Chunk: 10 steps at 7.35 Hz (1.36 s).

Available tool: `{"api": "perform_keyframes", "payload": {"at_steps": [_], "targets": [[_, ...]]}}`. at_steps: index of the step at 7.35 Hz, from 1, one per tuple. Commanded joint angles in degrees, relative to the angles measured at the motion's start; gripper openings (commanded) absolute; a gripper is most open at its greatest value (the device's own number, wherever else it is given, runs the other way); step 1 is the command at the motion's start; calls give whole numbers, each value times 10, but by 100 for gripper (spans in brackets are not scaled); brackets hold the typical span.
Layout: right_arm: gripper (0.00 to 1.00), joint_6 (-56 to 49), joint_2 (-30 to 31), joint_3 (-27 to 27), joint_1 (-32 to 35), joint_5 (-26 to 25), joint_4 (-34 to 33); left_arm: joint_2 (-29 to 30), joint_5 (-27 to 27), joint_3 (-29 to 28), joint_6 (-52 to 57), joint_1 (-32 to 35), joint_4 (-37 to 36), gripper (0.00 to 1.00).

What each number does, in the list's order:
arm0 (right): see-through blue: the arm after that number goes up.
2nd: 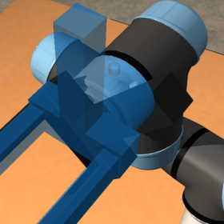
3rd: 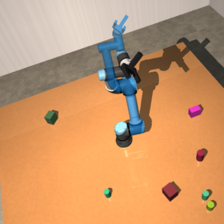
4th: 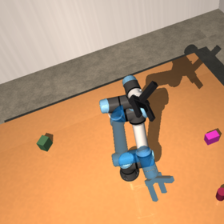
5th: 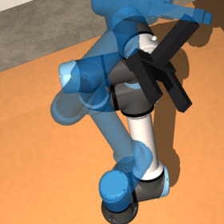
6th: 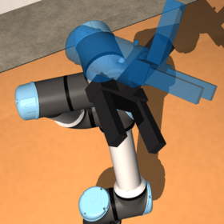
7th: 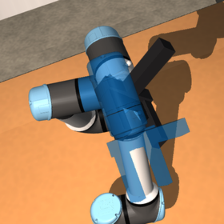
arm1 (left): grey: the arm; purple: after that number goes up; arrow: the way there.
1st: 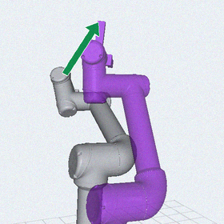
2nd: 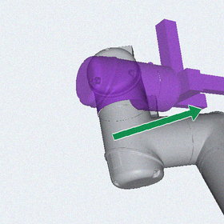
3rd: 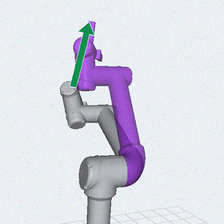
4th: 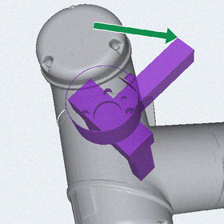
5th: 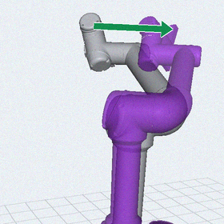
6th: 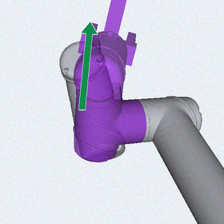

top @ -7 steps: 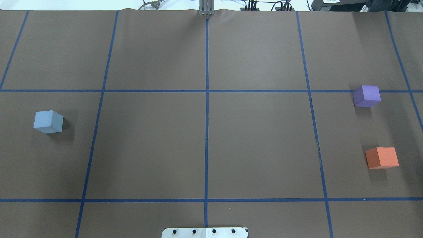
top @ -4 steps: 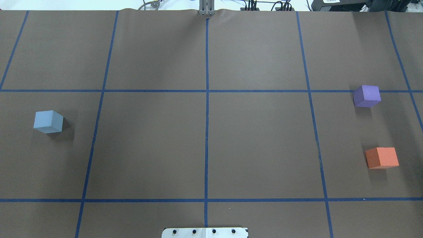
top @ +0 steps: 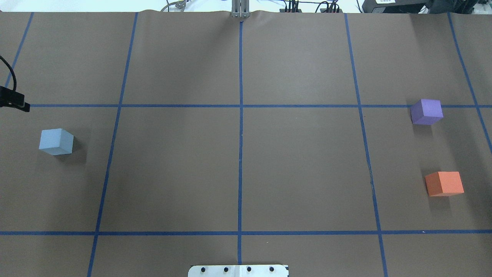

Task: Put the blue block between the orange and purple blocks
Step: 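Lower the left gripper onto the light blue cube and grasp it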

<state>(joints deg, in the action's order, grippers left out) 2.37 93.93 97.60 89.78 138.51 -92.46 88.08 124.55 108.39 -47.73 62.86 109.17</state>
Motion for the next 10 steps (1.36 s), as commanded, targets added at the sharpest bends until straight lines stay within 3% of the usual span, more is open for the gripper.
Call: {"api": "perform_keyframes", "payload": {"at_steps": [1, 3, 8, 9, 10], "targets": [[100, 0, -2, 0, 0, -1, 0, -14, -104, -18, -120, -101, 86, 100], [100, 0, -2, 0, 0, -2, 0, -15, -148, -62, -124, -134, 128, 100], [100, 1, -11, 0, -2, -3, 0, -8, -155, -114, -121, -157, 161, 100], [100, 2, -11, 0, -2, -3, 0, -8, -151, -118, -124, -158, 169, 66], [100, 3, -12, 0, -2, -2, 0, -9, -154, -117, -126, -158, 170, 12]]}}
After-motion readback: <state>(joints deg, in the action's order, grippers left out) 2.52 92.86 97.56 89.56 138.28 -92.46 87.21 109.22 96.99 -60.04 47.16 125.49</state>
